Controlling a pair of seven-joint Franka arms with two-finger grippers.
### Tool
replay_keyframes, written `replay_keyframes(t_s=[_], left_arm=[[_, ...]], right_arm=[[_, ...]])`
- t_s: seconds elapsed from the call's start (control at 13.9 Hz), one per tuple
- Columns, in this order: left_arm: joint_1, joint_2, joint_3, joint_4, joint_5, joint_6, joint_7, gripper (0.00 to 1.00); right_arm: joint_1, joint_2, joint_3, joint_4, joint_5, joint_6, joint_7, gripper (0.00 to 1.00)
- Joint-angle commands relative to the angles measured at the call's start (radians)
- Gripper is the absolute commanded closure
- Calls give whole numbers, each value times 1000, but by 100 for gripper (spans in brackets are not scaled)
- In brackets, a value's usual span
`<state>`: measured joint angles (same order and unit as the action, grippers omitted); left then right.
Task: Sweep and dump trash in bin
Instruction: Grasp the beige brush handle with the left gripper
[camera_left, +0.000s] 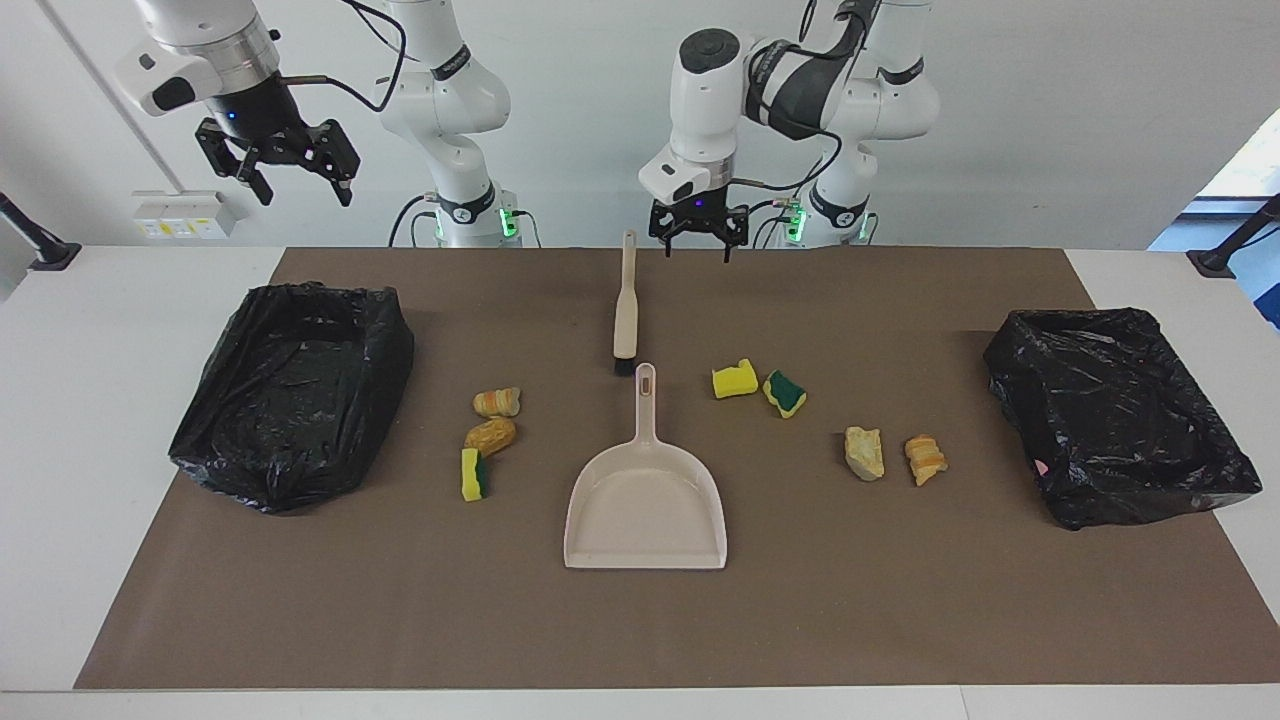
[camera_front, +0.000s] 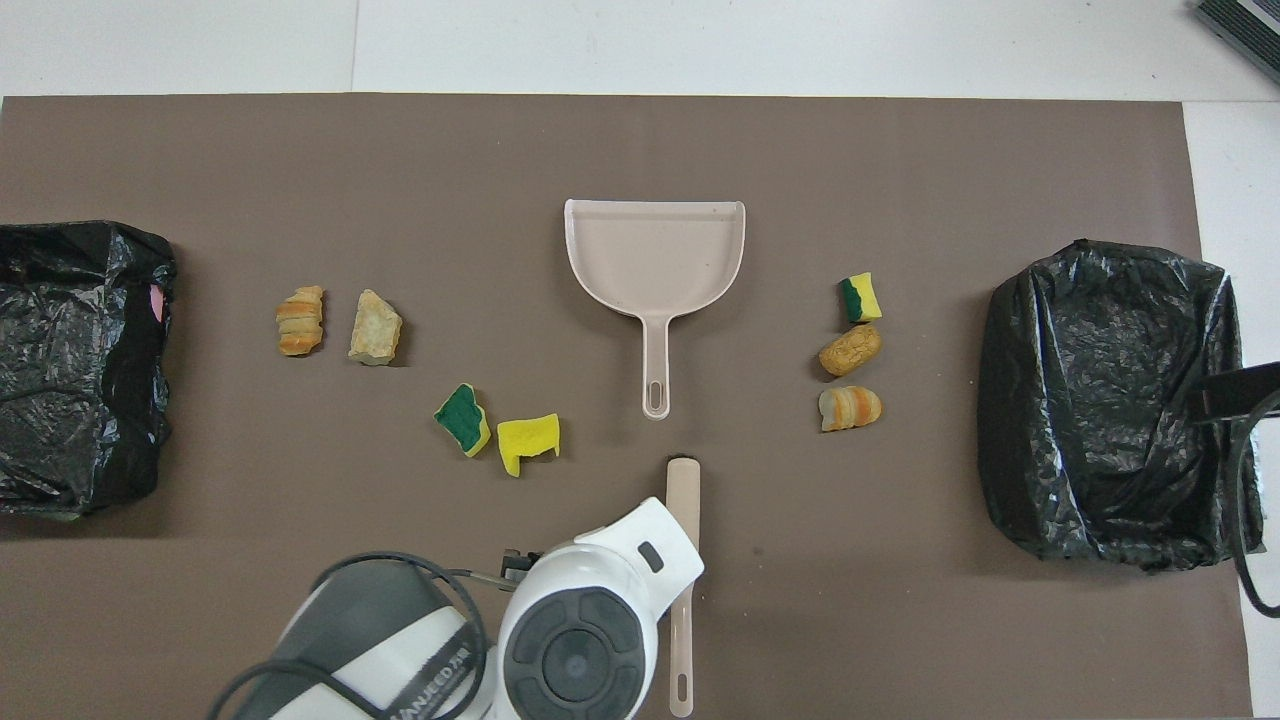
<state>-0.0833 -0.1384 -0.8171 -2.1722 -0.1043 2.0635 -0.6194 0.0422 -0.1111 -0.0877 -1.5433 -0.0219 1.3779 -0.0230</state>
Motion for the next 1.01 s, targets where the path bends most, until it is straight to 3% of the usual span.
replay_keyframes(t_s=[0.0,0.58,0.94], left_arm=[[2,87,-50,-24,-9,110,-71,0],[-12,132,-114,-28,-8,161,-137,1],[-15,155,-140,-35,-8,167,-151,10]], right_arm=[[-7,-5,3,-9,2,6,-11,0],[1,-2,3,-23,0,16,-9,0],[82,103,23,21,11,98,64,0]])
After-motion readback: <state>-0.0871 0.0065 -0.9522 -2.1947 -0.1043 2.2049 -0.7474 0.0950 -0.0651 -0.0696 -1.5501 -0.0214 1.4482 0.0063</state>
